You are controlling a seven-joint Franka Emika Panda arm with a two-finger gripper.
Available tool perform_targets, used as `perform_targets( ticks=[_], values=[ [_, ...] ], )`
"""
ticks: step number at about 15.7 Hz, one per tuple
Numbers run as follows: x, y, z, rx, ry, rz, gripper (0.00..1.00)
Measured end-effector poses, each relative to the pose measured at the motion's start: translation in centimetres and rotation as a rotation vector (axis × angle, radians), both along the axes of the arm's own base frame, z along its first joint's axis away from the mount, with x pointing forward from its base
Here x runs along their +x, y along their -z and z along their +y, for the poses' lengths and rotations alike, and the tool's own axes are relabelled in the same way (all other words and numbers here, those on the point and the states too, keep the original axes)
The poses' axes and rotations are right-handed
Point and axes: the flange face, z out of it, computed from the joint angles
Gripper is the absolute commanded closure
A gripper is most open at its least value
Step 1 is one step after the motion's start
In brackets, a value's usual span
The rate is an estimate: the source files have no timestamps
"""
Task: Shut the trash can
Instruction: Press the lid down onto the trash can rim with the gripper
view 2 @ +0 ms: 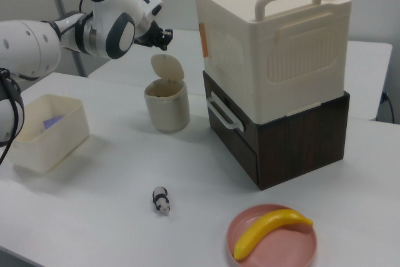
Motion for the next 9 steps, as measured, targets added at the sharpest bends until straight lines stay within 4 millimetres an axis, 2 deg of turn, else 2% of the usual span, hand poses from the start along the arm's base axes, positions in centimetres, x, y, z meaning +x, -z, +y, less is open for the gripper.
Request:
perform_targets(
  ticks=[9],
  values=[
    [0.8,1.7,0.2,-0.012,-0.009,-0.003,1.0]
  ],
)
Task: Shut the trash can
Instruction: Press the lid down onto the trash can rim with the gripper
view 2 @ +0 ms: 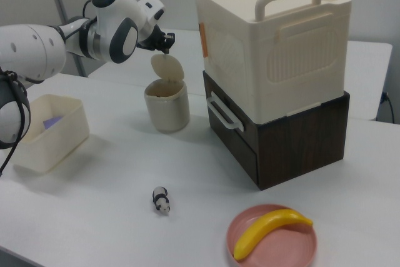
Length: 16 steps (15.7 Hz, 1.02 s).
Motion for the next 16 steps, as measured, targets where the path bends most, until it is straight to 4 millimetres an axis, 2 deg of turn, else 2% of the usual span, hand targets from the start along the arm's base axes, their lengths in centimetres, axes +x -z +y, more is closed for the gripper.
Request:
perform_targets(
  ticks=[4,10,14,16],
  values=[
    [0.3,1.3,0.1,-0.014,-0.006,0.016,1.0],
    [0.2,1.6,0.6,-0.019,-0.016,0.02,1.0],
    [-0.7,2.0,0.6,-0.024,-0.019,0.041,1.0],
    [-1.3,2.9,0.0,-0.03,-0.016,0.065,1.0]
  ],
)
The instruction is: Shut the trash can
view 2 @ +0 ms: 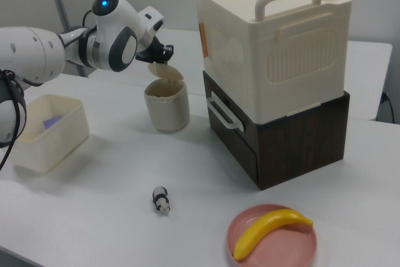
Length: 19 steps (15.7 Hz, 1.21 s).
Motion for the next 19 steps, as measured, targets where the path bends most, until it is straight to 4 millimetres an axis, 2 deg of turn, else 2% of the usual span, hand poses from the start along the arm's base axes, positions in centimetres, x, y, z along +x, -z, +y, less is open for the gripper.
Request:
perform_targets(
  ticks=[3,11,19],
  values=[
    [-0.7,0.9,-0.5,-0.009,-0.001,0.025,1.0],
    [-3.0,1.6,-0.5,-0.018,-0.004,0.067,1.0],
    [-3.9,4.4,-0.6,-0.024,-0.007,0.123,1.0]
  ],
)
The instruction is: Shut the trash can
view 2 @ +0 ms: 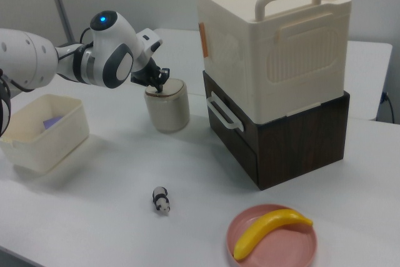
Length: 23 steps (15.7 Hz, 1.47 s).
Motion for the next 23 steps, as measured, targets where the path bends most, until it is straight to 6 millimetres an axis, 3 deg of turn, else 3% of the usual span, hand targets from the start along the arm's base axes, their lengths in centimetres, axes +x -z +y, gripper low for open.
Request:
perform_targets(
  ticks=[22,23],
  values=[
    [-0.17,0.53,-0.28,-0.015,-0.008,0.008,1.0],
    [-0.18,0.2,-0.59,-0.015,-0.004,0.004,0.91]
  ],
)
